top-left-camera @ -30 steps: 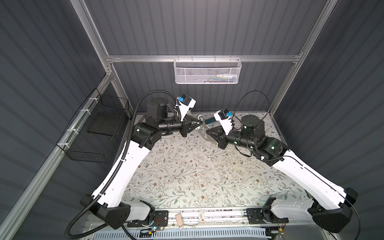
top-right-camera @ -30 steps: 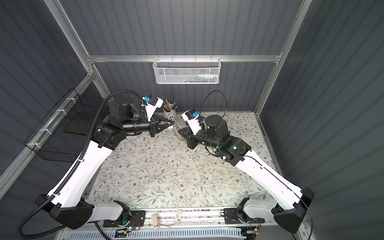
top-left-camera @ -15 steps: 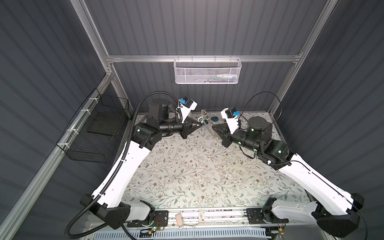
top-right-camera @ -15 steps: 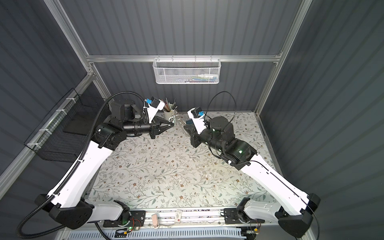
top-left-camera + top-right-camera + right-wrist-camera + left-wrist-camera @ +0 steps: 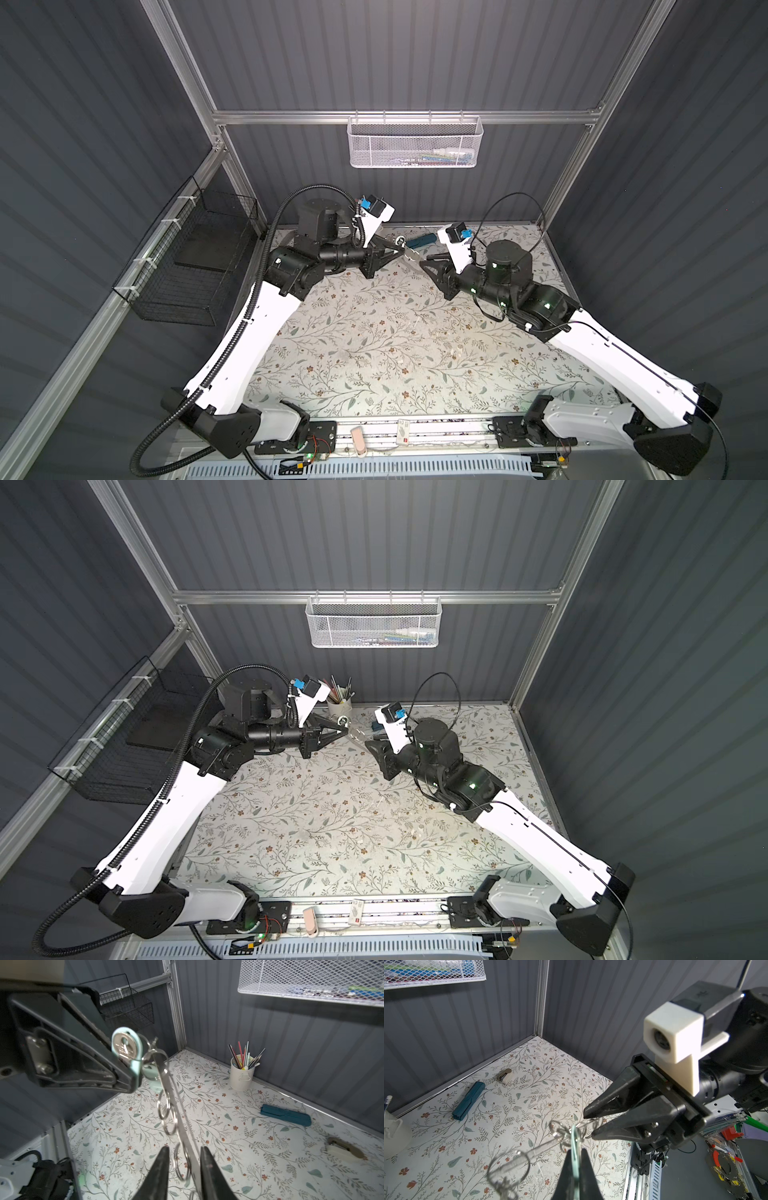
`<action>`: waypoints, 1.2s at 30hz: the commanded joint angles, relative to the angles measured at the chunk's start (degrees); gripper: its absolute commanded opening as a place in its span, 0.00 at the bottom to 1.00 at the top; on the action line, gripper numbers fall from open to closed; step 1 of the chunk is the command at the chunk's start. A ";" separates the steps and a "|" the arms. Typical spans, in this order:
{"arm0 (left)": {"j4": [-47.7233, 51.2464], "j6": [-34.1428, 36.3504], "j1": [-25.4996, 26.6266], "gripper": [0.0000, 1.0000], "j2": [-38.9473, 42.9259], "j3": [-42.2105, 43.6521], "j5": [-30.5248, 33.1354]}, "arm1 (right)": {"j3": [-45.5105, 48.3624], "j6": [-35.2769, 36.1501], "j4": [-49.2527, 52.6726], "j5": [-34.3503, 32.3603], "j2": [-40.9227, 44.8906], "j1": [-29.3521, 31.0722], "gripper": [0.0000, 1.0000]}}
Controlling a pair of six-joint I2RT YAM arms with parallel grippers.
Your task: Put the keys on the keyring
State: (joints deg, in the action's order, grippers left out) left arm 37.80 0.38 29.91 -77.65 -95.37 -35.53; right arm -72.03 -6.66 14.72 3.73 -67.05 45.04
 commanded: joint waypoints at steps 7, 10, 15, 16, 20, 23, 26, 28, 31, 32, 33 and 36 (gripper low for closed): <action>-0.51 -2.23 -0.38 0.00 -0.51 3.32 -0.60 | 4.79 -2.15 -2.07 -8.13 6.33 -0.28 0.78; -2.85 -4.49 -0.38 0.00 -2.25 5.30 -0.43 | 6.86 -3.12 -1.56 -11.49 8.92 -0.51 0.94; -8.78 -9.24 -0.08 0.00 -8.34 7.76 -0.83 | 9.22 -4.67 1.32 -16.40 13.10 -0.91 0.99; -10.05 -9.94 0.04 0.00 -9.73 7.99 -0.78 | 9.51 -4.94 2.05 -17.23 13.83 -0.92 0.99; -14.48 -11.14 0.29 0.00 -17.10 7.19 -0.08 | 10.63 -5.50 4.83 -19.98 17.14 -1.08 0.99; -16.96 -11.93 0.31 0.00 -23.65 5.25 0.96 | 11.36 -6.24 7.05 -20.83 19.44 -1.35 0.99; -17.89 -12.64 0.32 0.00 -30.37 1.45 1.70 | 12.03 -7.01 9.37 -21.42 21.16 -1.35 0.99; -17.42 -13.14 0.31 0.00 -34.46 -0.78 2.29 | 12.76 -7.30 9.78 -21.91 22.38 -1.35 0.99; -17.26 -14.38 0.33 0.00 -38.19 -1.06 2.57 | 13.58 -7.58 10.14 -22.25 23.83 -1.42 0.99; -17.40 -15.10 0.33 0.00 -38.58 -0.07 2.69 | 13.67 -7.67 10.44 -22.27 24.10 -1.44 0.99; -18.09 -15.63 0.35 0.00 -38.57 1.51 3.04 | 13.76 -7.76 10.68 -22.37 24.36 -1.44 0.99; -20.13 -16.79 0.36 0.00 -37.50 7.19 4.77 | 14.24 -8.02 10.84 -22.11 24.47 -1.42 0.99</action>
State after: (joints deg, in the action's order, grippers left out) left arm 19.84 -14.37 29.98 -117.10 -91.29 -31.90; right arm -58.48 -13.74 24.62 -17.43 -42.94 43.86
